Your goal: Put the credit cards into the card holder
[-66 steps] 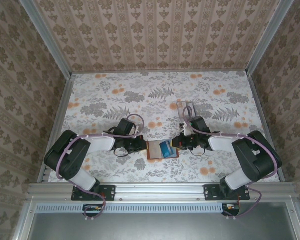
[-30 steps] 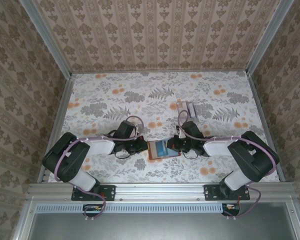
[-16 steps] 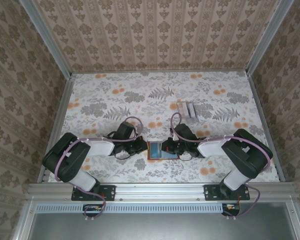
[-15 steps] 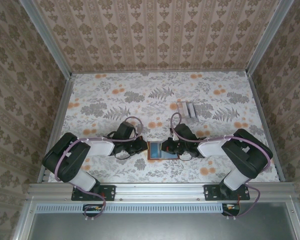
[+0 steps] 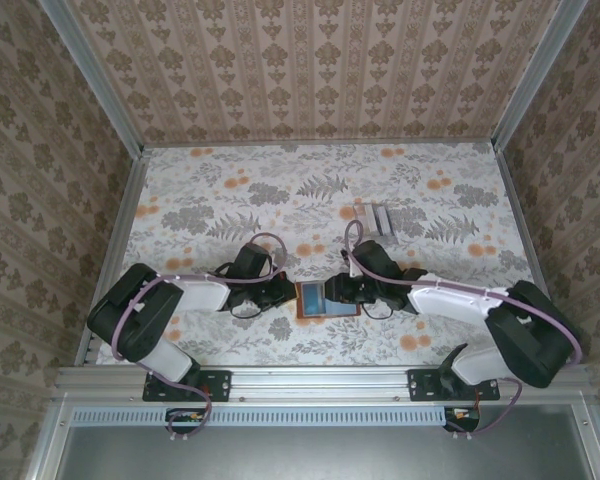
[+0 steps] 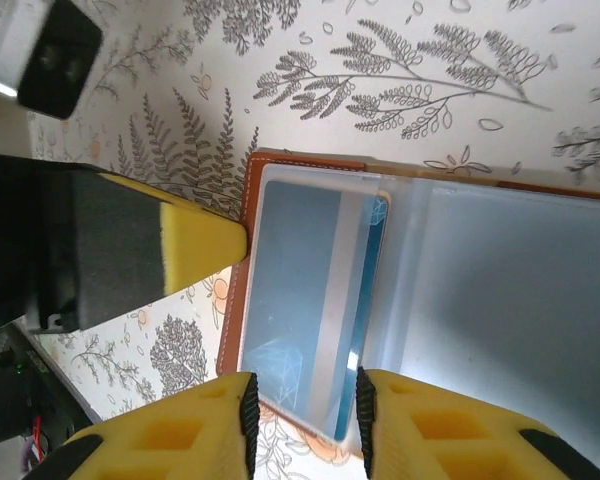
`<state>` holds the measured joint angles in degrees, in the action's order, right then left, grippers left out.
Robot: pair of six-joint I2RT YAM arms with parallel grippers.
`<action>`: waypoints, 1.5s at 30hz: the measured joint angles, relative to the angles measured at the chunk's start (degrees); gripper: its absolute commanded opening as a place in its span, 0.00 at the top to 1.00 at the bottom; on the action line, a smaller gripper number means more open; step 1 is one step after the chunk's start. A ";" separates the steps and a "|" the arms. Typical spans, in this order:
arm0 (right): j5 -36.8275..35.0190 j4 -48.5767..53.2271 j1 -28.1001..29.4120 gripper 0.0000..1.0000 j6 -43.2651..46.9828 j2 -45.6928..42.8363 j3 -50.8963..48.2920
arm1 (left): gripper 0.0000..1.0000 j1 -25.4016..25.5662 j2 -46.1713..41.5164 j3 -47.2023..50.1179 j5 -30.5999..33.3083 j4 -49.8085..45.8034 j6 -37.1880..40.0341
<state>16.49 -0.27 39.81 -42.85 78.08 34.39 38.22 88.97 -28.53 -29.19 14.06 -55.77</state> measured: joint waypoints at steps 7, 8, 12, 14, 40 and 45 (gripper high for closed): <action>-6.86 8.74 0.00 0.53 1.92 -2.36 -0.09 | 1.00 0.00 0.94 -0.37 -0.57 1.01 0.00; -7.61 9.81 0.00 0.53 2.05 -2.36 -0.11 | 1.00 0.00 1.07 -0.50 -0.59 1.01 0.00; -9.25 11.47 0.00 0.53 2.43 -2.08 -0.17 | 1.00 0.00 1.09 -0.66 -0.59 0.90 0.00; -9.25 11.28 0.00 0.55 2.43 -1.22 -0.17 | 1.00 0.00 1.29 -0.92 -0.59 0.72 0.00; -5.64 6.91 0.22 0.82 2.45 2.67 -0.26 | 1.00 0.07 3.10 -3.34 -1.29 -0.85 0.24; -4.59 4.83 0.22 0.76 2.45 1.03 -0.26 | 1.00 0.07 3.34 -3.61 -1.46 -0.92 0.28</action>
<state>11.90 4.56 40.03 -40.40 79.11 34.13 38.28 92.31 -32.14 -30.65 13.15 -55.48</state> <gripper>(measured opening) 0.225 0.044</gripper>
